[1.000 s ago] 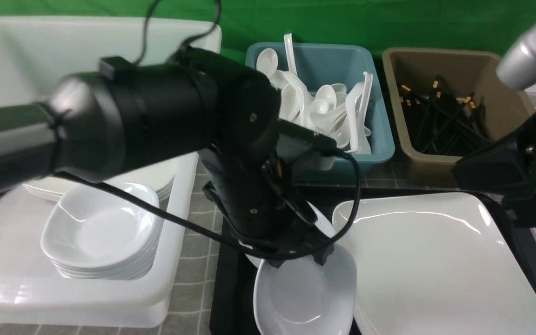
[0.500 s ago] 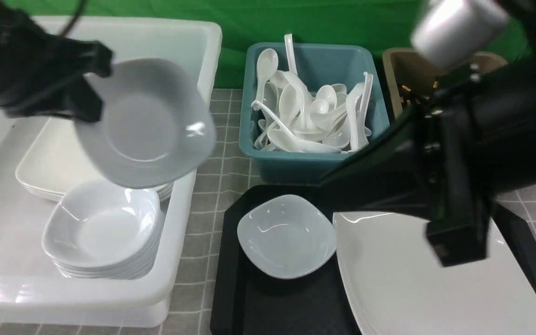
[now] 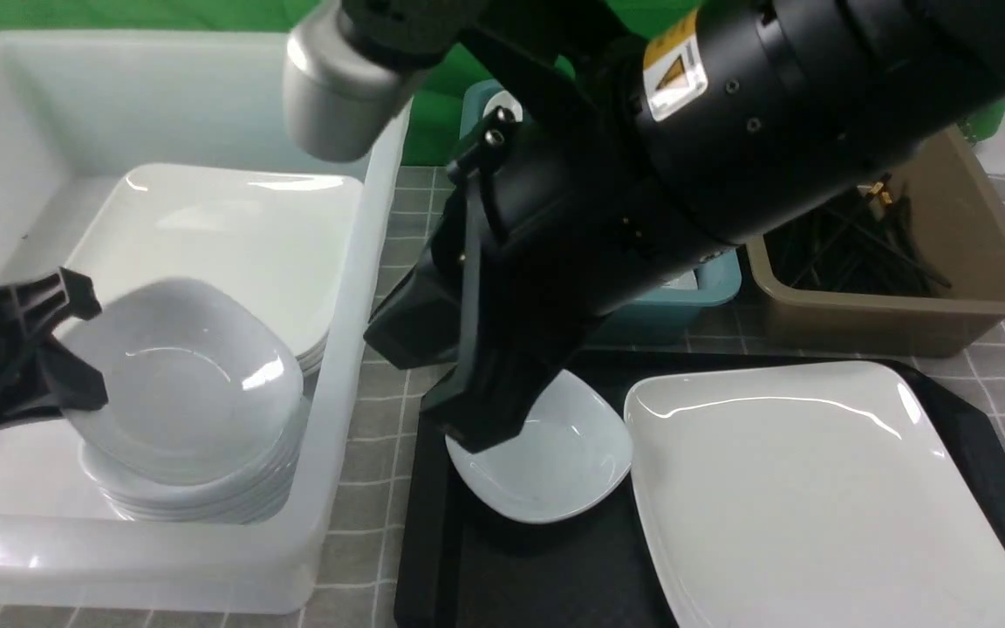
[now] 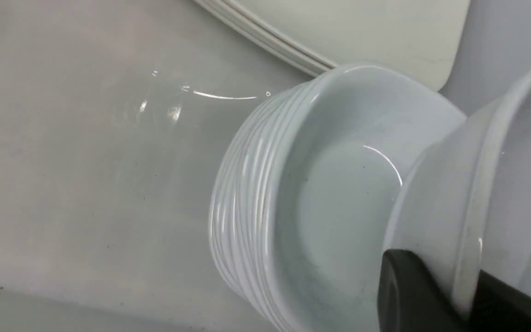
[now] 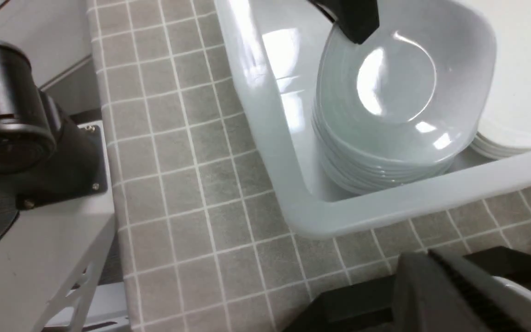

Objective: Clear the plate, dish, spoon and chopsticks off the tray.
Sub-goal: Use the left arm to put the small plate into the large storage box on the left, then use the left arm to grab a small plate from the dinner plate

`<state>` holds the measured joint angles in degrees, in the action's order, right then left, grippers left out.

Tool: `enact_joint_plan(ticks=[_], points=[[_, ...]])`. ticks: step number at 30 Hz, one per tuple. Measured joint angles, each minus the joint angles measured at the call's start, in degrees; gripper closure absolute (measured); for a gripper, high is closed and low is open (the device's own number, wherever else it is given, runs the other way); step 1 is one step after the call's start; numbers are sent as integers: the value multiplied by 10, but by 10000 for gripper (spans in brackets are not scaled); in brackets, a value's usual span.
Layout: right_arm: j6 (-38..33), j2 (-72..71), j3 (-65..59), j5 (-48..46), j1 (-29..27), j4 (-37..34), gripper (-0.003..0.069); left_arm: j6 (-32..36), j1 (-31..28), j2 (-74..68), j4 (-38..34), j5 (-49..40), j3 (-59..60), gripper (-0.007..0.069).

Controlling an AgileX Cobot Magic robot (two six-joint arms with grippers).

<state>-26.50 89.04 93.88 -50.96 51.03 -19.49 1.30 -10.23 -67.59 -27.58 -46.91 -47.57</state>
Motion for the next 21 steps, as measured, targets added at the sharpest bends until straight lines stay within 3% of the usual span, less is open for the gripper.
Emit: enact_joint_plan(ticks=[2,7,10,13,16,18,20,21], points=[[0,1,1,0,0,1,632,1,0,1,2,9,0,493],[1,1,3,-14,0,22,633,2,0,4,48,-12,-10,272],[33,1,8,-40,0,83,633,-7,0,12,99,-54,-47,181],[126,1,14,-91,0,240,633,-20,0,31,149,-81,-111,139],[174,1,15,-152,-17,344,634,-13,8,44,138,-83,-160,190],[185,-3,13,-159,-39,355,634,26,31,45,107,-83,-176,290],[192,-13,-2,-158,-87,339,634,68,96,37,78,-80,-185,472],[194,-17,-8,-158,-102,331,634,73,110,35,74,-79,-186,512]])
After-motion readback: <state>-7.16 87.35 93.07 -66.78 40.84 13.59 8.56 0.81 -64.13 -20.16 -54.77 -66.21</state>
